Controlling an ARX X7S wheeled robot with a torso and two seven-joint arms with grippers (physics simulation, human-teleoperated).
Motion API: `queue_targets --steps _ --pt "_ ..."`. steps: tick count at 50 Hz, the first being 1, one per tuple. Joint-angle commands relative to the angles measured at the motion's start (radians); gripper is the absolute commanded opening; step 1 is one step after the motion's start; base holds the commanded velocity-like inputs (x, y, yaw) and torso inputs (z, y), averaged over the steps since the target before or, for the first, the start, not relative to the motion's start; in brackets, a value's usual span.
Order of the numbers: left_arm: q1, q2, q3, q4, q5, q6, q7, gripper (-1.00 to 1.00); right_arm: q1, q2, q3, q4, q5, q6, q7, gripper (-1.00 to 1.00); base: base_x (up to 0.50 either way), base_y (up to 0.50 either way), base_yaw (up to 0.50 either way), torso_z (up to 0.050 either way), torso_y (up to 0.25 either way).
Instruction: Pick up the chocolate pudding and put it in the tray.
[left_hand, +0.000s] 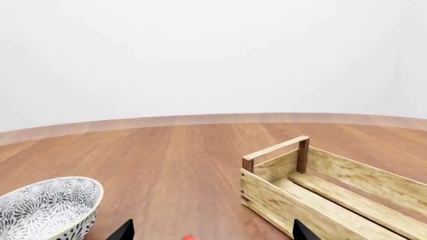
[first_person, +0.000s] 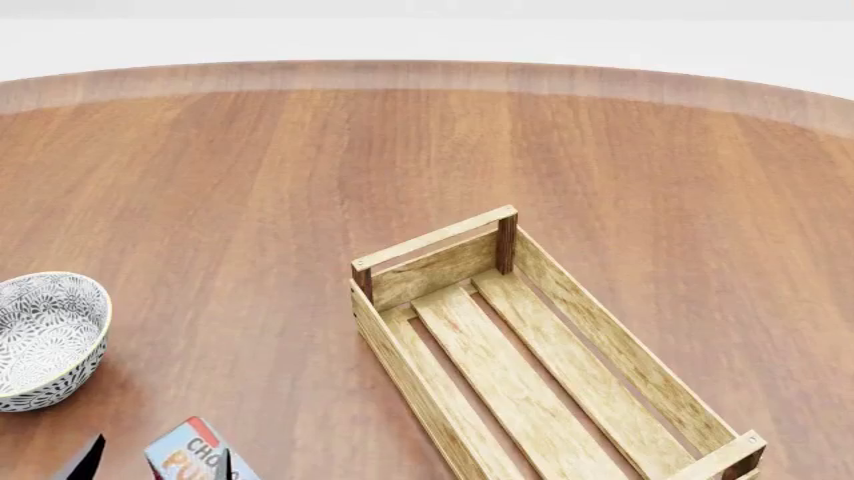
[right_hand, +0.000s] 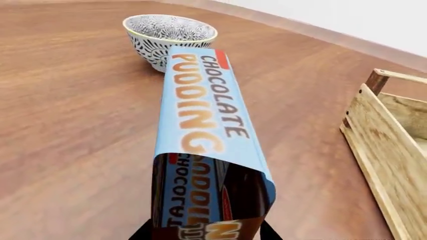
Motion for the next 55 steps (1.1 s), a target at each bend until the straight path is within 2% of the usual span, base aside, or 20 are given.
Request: queue_targets --steps 1,32,55 --pt "-0.002 -0.006 0.003 0.010 -0.002 -0.008 -0.006 1.00 -0.007 0.024 0.028 -0.047 0.004 0.002 0.004 -1.00 0.00 0.00 0.00 0.000 0.000" --pt "-0.004 -0.016 0.007 0.013 -0.010 -0.007 -0.015 1.00 -0.001 0.081 0.070 -0.194 0.052 0.076 0.031 -1.00 0.00 0.00 0.00 0.000 0.000" --pt "-0.004 -0.016 0.010 -0.018 -0.017 0.019 -0.015 1.00 0.075 0.130 0.166 -0.390 0.110 0.244 0.092 -1.00 0.00 0.00 0.00 0.000 0.000"
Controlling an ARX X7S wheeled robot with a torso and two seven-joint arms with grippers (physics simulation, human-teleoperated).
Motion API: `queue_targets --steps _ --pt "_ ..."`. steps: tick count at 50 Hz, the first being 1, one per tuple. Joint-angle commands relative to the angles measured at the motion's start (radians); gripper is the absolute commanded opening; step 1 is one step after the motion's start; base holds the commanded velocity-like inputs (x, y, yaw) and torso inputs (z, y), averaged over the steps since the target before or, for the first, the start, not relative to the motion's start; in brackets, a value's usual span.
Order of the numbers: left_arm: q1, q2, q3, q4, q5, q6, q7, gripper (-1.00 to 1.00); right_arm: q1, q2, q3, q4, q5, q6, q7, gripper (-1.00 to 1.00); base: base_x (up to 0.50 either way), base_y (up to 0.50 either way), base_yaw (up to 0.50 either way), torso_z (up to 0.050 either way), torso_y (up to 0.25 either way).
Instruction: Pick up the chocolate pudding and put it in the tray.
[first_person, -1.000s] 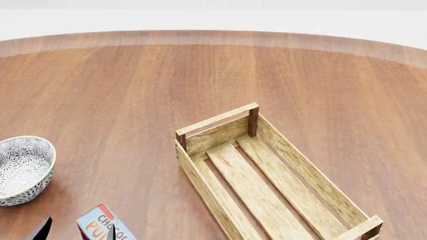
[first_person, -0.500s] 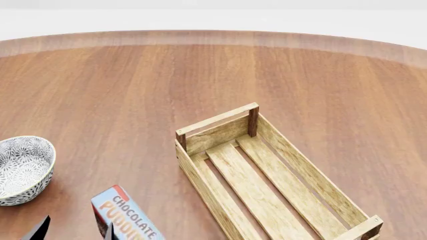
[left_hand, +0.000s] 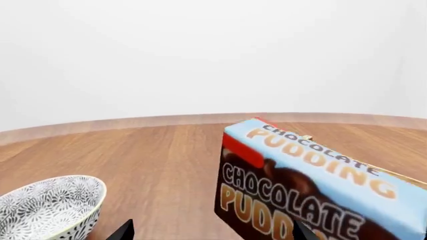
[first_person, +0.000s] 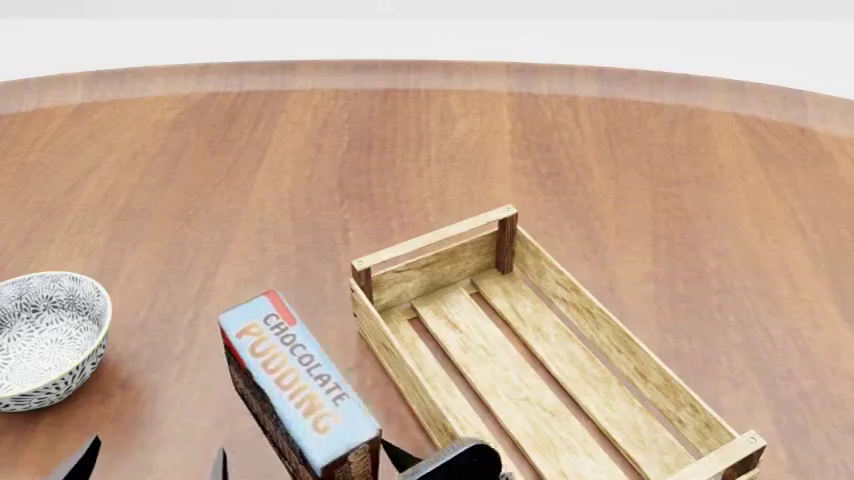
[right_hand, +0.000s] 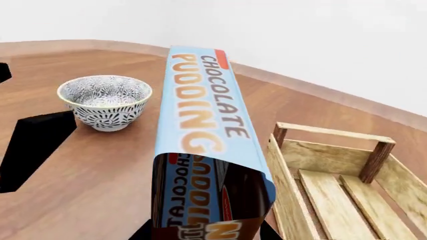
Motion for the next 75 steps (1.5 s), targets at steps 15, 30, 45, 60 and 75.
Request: queue_targets --steps 15,30,45,60,75 --pt "-0.005 -0.007 0.007 0.003 -0.005 -0.004 -0.006 1.00 0.076 0.034 0.149 -0.018 0.056 0.067 0.045 -1.00 0.00 0.00 0.00 0.000 0.000" --pt "-0.010 -0.007 0.010 -0.015 -0.006 0.006 -0.007 1.00 0.089 0.032 0.192 0.092 0.067 0.012 0.058 -1.00 0.00 0.00 0.00 0.000 0.000" --pt "-0.010 -0.004 0.013 -0.045 -0.010 0.027 -0.006 1.00 0.085 0.047 0.235 0.158 0.083 -0.021 0.073 -1.00 0.00 0.00 0.00 0.000 0.000" --pt "-0.011 -0.007 0.017 -0.040 -0.013 0.021 -0.011 1.00 0.079 0.065 0.263 0.223 0.071 -0.049 0.106 -1.00 0.00 0.00 0.00 0.000 0.001" --pt "-0.020 -0.008 0.026 -0.038 -0.014 0.006 -0.015 1.00 0.095 0.073 0.262 0.288 0.011 -0.069 0.169 -1.00 0.00 0.00 0.00 0.000 0.000"
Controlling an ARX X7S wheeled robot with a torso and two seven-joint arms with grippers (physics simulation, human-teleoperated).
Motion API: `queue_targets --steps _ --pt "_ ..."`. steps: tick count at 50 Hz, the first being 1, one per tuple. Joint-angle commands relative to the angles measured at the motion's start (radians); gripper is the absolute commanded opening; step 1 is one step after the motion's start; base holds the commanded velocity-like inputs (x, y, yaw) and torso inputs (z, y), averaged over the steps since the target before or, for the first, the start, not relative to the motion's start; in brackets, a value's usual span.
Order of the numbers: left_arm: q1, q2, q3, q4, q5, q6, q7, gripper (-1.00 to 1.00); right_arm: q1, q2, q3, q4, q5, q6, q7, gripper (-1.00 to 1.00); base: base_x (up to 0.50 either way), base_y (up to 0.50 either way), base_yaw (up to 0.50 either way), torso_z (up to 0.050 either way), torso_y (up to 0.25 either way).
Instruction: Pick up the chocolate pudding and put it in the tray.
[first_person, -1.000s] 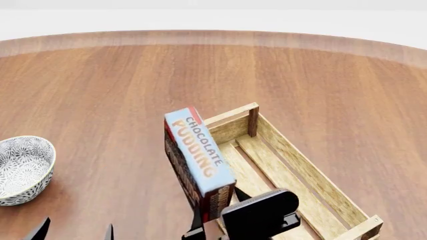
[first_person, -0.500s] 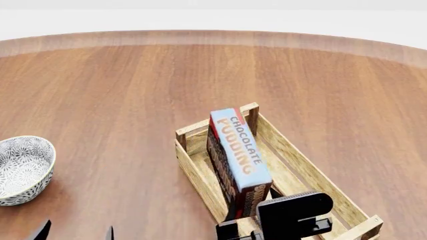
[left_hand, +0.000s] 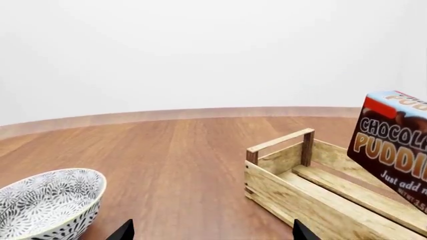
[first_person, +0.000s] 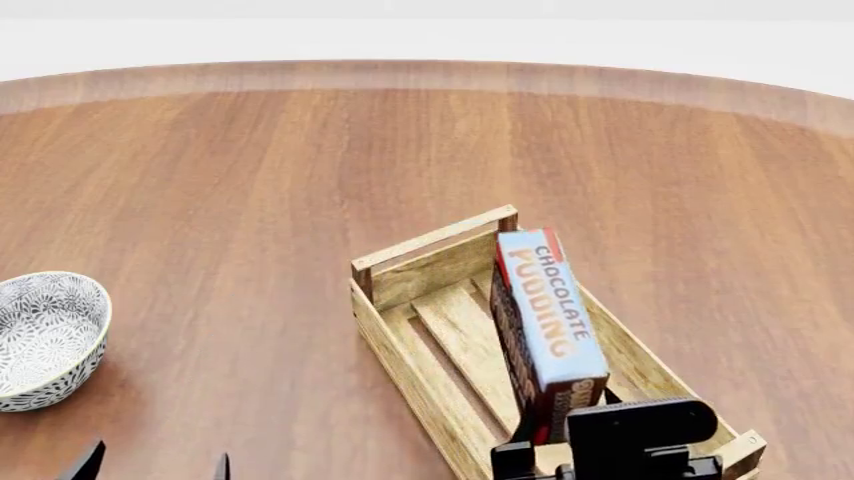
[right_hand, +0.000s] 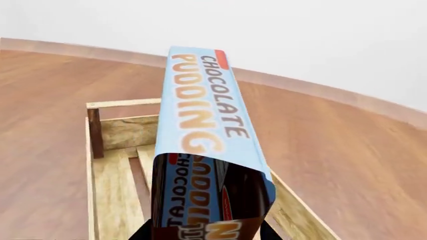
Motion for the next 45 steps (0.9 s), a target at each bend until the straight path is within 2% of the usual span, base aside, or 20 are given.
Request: queue_targets --steps 1,13,32,33,45 --pt "-0.005 0.000 0.007 0.000 0.000 -0.008 -0.003 1.00 0.013 0.003 0.002 0.059 -0.077 -0.030 0.037 -1.00 0.00 0.00 0.00 0.000 0.000" --pt "-0.007 -0.003 0.009 -0.007 -0.002 -0.005 -0.004 1.00 0.035 -0.015 0.007 0.148 -0.089 -0.094 0.049 -1.00 0.00 0.00 0.00 0.000 0.000" --pt "-0.004 -0.003 0.012 -0.028 -0.006 0.016 -0.005 1.00 0.038 -0.024 0.005 0.171 -0.079 -0.112 0.044 -1.00 0.00 0.00 0.00 0.000 0.001" --pt "-0.002 -0.002 0.013 -0.033 -0.005 0.021 -0.004 1.00 0.040 -0.025 0.006 0.170 -0.076 -0.090 0.051 1.00 0.00 0.00 0.00 0.000 0.000" --pt "-0.006 -0.009 0.018 -0.007 -0.005 0.000 -0.013 1.00 0.035 -0.018 0.004 0.153 -0.076 -0.091 0.054 1.00 0.00 0.00 0.00 0.000 0.000"
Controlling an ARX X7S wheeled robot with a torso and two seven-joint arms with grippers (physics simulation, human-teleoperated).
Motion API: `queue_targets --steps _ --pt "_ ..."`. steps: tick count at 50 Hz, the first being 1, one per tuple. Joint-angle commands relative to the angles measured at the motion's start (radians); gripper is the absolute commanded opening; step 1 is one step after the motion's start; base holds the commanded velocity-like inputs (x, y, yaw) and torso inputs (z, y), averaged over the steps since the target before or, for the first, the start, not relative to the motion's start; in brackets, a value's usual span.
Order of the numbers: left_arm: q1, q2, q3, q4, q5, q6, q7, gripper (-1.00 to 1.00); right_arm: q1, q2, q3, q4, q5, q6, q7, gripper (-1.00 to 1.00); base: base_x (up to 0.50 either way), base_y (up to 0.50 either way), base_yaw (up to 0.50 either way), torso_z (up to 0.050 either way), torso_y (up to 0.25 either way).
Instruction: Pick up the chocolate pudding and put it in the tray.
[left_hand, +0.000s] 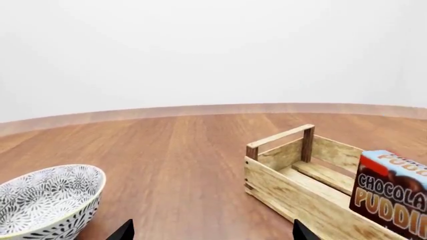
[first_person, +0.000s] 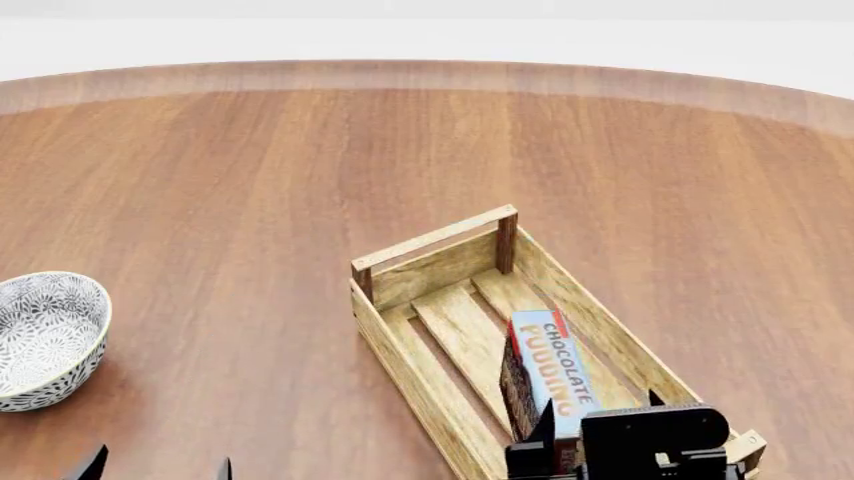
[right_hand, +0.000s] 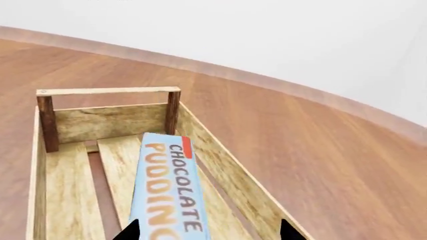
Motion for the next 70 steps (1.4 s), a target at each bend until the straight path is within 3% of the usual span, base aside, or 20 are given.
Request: queue_targets --steps 1,12,35,70 --pt "-0.003 -0.003 0.004 0.010 0.000 -0.008 -0.005 1.00 0.001 0.003 -0.002 -0.004 -0.012 0.007 0.005 1.00 0.00 0.00 0.00 0.000 0.000" --pt "-0.007 -0.006 0.007 0.015 -0.001 -0.010 -0.008 1.00 -0.001 0.003 0.001 0.002 -0.004 -0.004 0.004 1.00 0.00 0.00 0.00 0.000 0.000" --pt "0.055 -0.081 -0.010 0.335 0.006 -0.109 -0.083 1.00 -0.123 0.073 0.027 -0.391 0.034 0.056 0.061 1.00 0.00 0.00 0.00 0.000 0.000" --pt "0.081 -0.111 -0.004 0.428 0.028 -0.127 -0.113 1.00 -0.260 0.129 0.064 -0.717 0.029 0.037 0.146 1.00 0.00 0.00 0.00 0.000 0.000"
